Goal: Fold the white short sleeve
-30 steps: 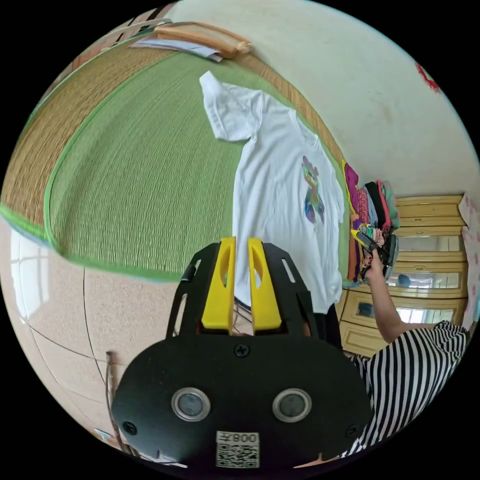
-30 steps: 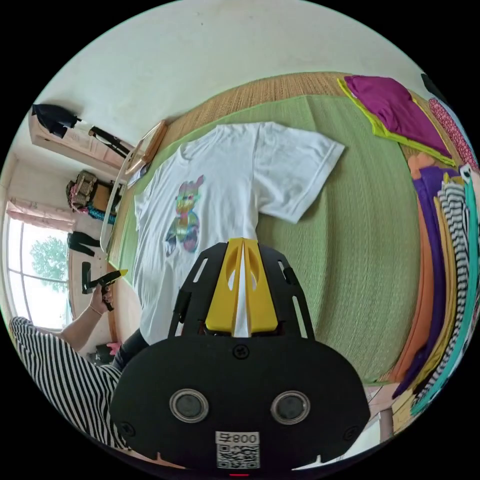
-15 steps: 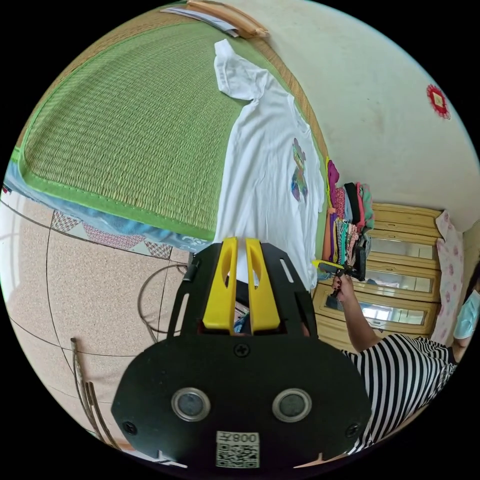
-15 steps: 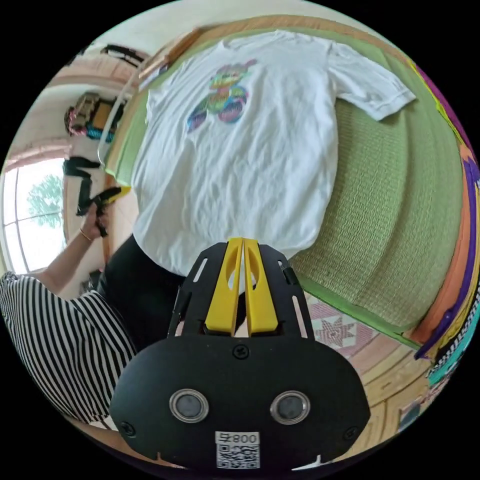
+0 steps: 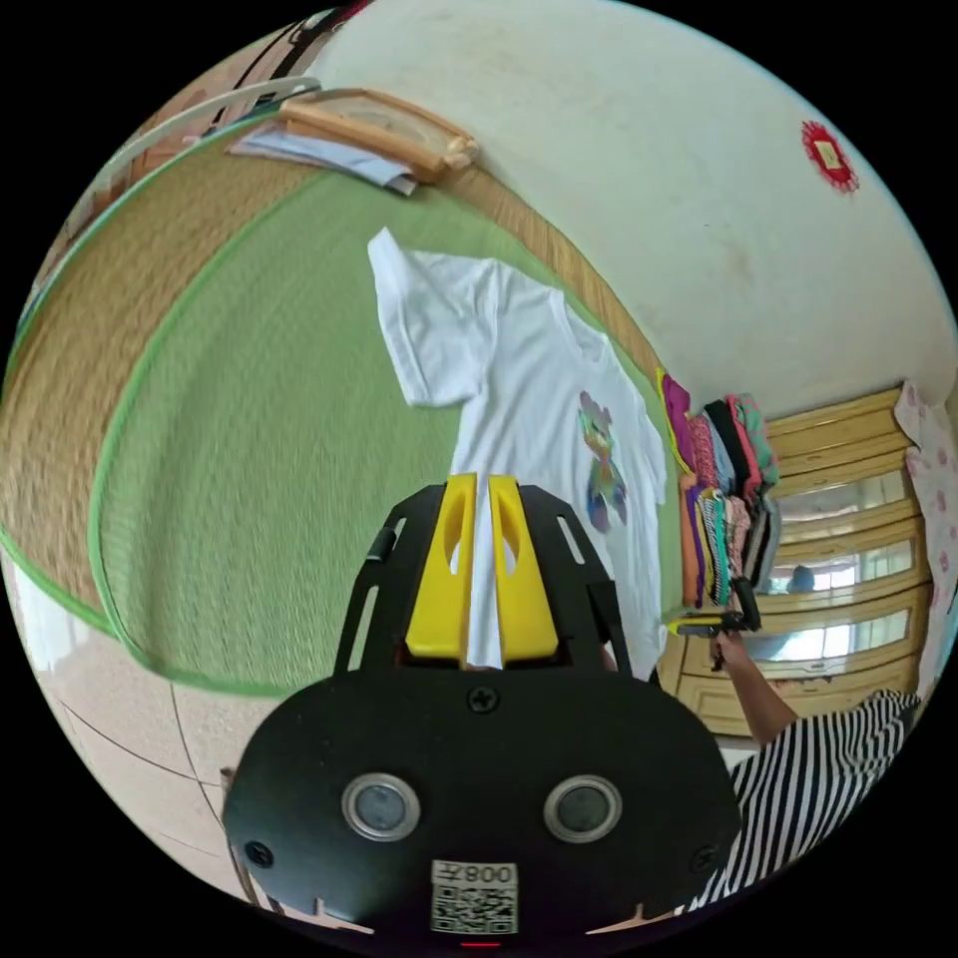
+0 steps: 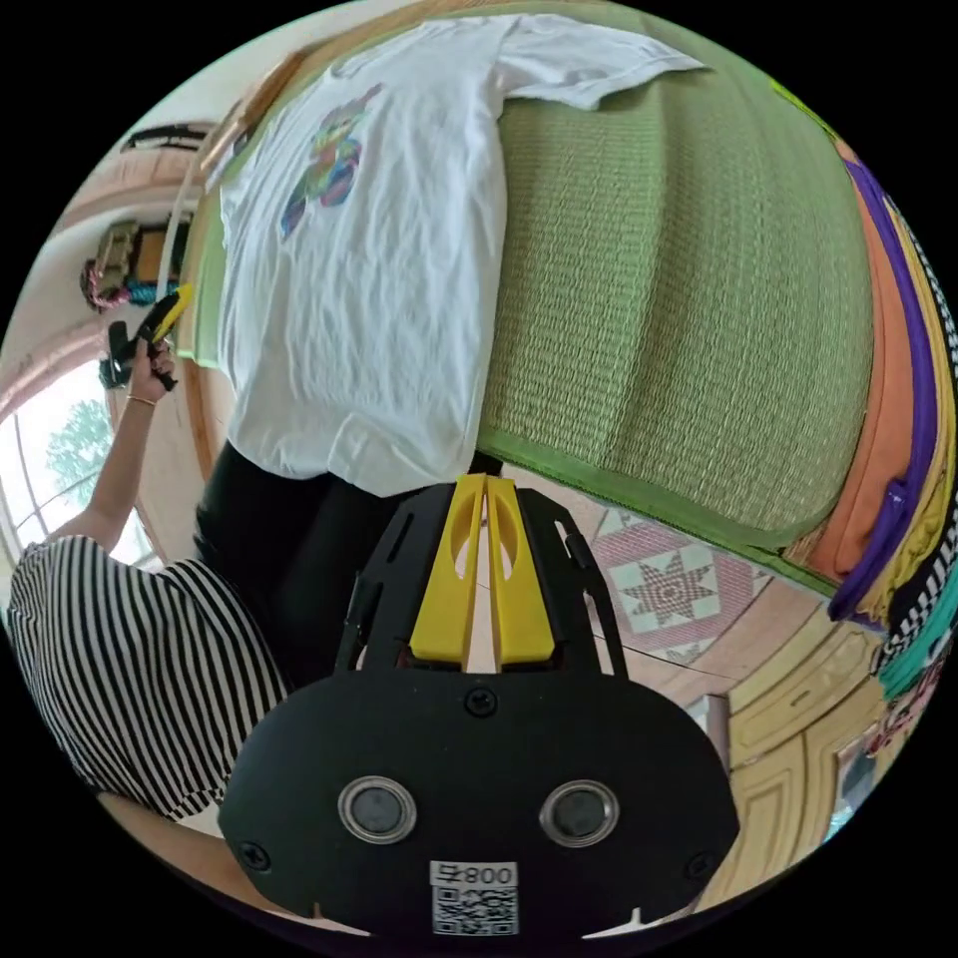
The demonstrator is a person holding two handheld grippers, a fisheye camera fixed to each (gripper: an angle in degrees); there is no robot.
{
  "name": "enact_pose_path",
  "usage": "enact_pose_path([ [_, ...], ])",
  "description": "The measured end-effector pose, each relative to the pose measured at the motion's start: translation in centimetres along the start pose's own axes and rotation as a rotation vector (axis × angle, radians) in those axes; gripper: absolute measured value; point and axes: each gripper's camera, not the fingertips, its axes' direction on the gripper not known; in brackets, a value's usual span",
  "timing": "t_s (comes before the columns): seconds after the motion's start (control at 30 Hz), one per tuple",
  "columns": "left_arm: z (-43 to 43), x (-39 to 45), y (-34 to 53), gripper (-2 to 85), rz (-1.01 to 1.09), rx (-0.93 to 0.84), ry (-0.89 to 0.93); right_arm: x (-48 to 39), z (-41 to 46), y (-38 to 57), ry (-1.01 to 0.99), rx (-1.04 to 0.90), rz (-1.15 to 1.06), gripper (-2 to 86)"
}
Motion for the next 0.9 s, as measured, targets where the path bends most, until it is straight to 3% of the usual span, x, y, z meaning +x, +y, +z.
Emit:
enact_pose_path([
  [0.1,1.4,-0.2,-5.3,3.1,-0.063,0.058,-0.099,1.1,-0.8,0.0,-0.096,0.067,0.037,0.1],
  [0.23,3.8,-1.0,-9.7,3.5,-0.163,0.108,-0.096,1.1,-1.7,-0.4,-0.102,0.102,0.031,0.1],
  [0.33,6.9,-1.0,-12.5,3.4,-0.184,0.058,-0.176,1.1,-2.4,-0.6,-0.109,0.141,0.034,0.0],
  [0.7,13.3,4.7,-14.3,0.9,0.006,0.019,-0.527,2.0,-4.4,0.3,-0.165,0.337,0.09,0.4],
  [0.83,13.5,6.4,-14.4,0.9,0.019,0.115,-0.503,2.2,-6.1,0.5,-0.17,0.491,0.125,1.4],
  [0.9,14.1,8.4,-14.4,1.4,0.072,0.189,-0.378,2.0,-7.1,0.4,-0.135,0.568,0.139,2.7],
])
